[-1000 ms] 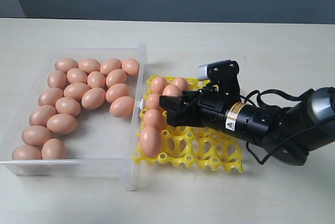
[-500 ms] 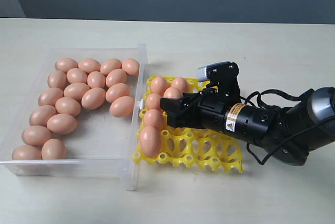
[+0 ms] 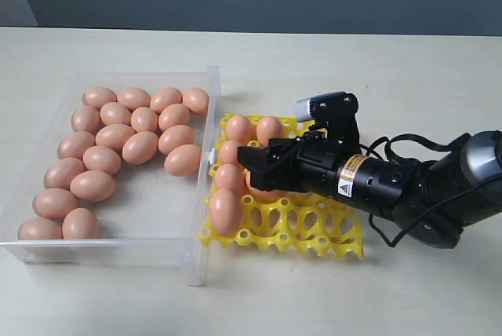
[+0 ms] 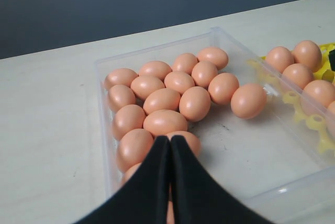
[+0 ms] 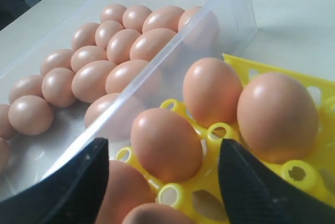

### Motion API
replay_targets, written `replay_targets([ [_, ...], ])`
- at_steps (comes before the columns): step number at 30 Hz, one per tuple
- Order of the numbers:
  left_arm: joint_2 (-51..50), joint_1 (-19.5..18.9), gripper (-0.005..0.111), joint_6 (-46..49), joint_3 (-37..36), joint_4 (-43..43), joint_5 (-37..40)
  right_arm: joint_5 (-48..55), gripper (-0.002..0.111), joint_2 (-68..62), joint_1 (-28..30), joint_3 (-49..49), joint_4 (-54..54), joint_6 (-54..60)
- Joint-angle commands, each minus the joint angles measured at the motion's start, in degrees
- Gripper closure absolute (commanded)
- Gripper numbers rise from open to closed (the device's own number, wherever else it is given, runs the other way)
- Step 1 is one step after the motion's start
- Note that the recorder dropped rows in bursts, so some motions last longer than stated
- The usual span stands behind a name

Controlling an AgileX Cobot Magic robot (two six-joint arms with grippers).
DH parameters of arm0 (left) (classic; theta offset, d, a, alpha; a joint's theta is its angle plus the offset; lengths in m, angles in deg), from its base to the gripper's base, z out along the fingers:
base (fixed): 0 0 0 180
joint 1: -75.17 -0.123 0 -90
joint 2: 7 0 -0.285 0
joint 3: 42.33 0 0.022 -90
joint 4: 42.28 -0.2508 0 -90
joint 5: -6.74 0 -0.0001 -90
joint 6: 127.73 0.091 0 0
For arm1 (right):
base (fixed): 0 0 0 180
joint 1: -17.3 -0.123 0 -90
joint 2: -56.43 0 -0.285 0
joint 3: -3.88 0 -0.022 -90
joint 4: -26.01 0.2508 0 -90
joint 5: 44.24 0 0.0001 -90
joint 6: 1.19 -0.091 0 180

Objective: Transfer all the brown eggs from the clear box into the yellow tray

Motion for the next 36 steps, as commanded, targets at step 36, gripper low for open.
replay_targets([
  [36,0.3,0.1,0.106,0.0,-0.2,0.0,-0.6,90.9,0.068,12.6,-17.5,31.3,-1.4,33.9],
])
